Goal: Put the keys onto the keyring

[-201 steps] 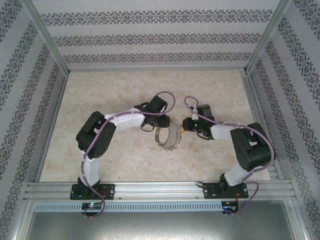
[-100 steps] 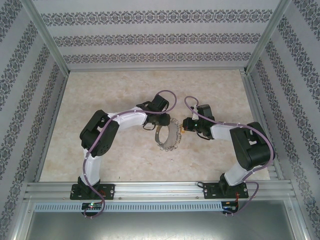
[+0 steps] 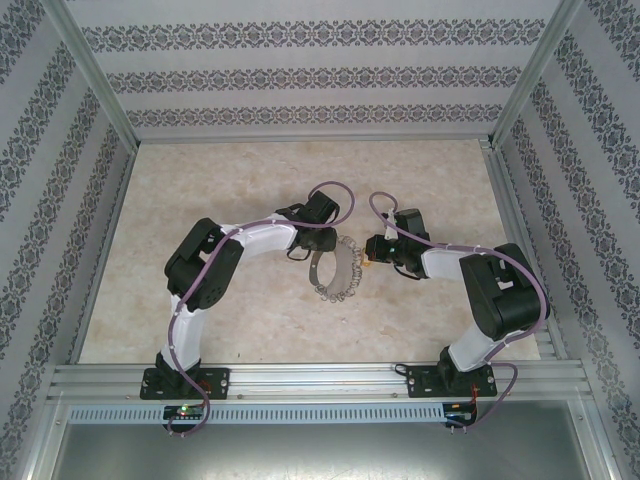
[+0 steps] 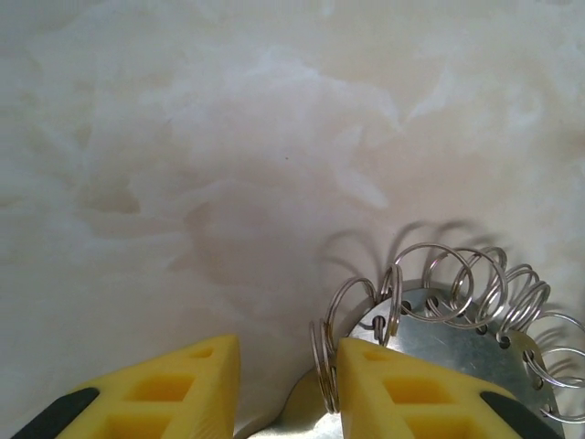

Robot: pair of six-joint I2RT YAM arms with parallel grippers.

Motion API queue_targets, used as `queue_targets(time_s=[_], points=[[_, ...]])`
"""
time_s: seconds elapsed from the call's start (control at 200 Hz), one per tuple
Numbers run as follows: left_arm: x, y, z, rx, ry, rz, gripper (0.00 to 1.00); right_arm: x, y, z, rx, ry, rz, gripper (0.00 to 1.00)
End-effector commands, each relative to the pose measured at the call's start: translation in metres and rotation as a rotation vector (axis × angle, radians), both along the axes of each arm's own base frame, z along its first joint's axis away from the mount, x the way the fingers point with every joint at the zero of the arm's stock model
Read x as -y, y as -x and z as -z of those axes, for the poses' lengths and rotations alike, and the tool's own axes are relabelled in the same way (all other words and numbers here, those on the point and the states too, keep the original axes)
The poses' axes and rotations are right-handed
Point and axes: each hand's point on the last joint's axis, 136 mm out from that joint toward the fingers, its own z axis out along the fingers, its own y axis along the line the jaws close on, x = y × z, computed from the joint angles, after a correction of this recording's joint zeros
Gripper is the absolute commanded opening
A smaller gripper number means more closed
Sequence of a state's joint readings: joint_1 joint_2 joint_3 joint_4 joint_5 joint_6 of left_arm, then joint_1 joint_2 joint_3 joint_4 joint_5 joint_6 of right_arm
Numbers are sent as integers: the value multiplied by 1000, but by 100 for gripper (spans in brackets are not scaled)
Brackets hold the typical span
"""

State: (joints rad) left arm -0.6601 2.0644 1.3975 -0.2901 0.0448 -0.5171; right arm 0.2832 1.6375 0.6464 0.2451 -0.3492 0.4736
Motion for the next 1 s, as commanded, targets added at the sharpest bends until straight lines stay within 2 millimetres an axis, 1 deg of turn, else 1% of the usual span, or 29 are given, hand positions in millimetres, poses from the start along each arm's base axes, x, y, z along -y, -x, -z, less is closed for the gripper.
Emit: queue_targets(time_s=[0.0,0.035,0.105,0.165,0.22,0.3,0.44,0.59,0.734,0.864,0.924,0.994], points=[[-6,3,-13,32,-15,-19,37,-3,-12,-10,31,-30,4,0],[-7,3,-16,41,-12,-26,39,-3,-12,-10,31,-31,3,0],[-11,2,-22,65,-4,-50,47,-3,-12,-10,32,-31,3,0],[-14,1,-29,94,0,-68,51,-3,-12,-10,33,-31,4,0],[-17,1,-34,106,-1,-73,52,-3,-12,-10,33,-32,5,0],[-17,1,-39,116,5,-73,52,-3,-12,-10,32,-32,4,0],[-18,1,-41,123,5,-73,52,-5,-13,-10,29,-37,1,0],[-16,2,-37,109,16,-70,50,-5,-14,-12,33,-38,1,0],[-8,1,-34,77,52,-80,49,-5,-14,-12,31,-38,-2,0],[-3,1,-35,43,113,-146,46,-5,-15,-12,33,-37,0,0],[-5,1,-35,28,133,-197,43,-5,-14,-12,32,-37,-2,0],[-9,2,-37,21,154,-256,42,-5,-14,-11,31,-37,-2,0]])
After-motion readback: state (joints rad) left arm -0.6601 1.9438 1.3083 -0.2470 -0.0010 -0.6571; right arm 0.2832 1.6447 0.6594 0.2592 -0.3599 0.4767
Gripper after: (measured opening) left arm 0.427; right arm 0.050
